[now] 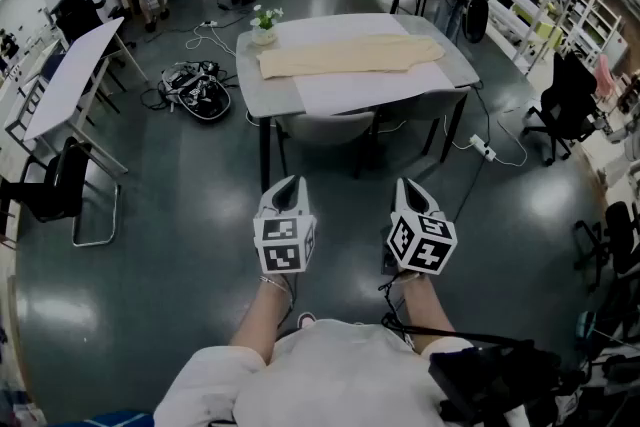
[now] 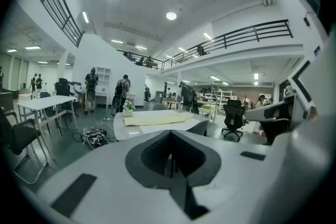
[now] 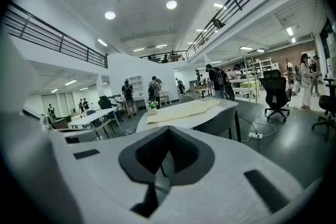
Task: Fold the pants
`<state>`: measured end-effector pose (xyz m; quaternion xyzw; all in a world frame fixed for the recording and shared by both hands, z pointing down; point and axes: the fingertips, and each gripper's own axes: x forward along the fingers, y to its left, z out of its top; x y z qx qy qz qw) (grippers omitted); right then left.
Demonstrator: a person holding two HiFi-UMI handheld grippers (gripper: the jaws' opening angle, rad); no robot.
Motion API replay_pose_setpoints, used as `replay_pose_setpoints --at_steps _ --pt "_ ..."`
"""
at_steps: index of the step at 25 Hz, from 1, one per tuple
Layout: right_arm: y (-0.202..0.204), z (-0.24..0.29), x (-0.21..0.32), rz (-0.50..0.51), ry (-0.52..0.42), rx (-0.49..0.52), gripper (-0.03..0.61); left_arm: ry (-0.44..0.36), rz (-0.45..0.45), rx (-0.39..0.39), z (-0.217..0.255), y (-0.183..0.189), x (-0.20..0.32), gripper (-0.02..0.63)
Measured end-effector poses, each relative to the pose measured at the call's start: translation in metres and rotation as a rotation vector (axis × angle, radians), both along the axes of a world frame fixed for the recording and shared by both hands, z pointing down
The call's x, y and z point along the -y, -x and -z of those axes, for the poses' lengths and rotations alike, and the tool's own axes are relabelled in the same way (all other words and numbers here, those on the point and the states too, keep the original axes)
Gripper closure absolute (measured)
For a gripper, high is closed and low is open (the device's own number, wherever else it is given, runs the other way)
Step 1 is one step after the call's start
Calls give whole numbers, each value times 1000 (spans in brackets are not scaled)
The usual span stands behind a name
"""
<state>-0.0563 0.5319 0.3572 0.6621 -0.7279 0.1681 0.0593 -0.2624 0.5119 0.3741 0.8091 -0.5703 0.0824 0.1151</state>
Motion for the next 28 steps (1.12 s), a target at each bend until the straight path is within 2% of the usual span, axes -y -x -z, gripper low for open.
replay_pose_setpoints --at_steps 11,19,28 --pt "10 -7 -8 -50 26 27 586 2 -35 -18 -2 12 2 612" --pt "-6 -36 -13 -117 109 23 586 63 -103 -14 -35 -2 10 612" --pt "-35 -43 47 -159 112 15 586 92 -130 -5 -49 -29 72 612"
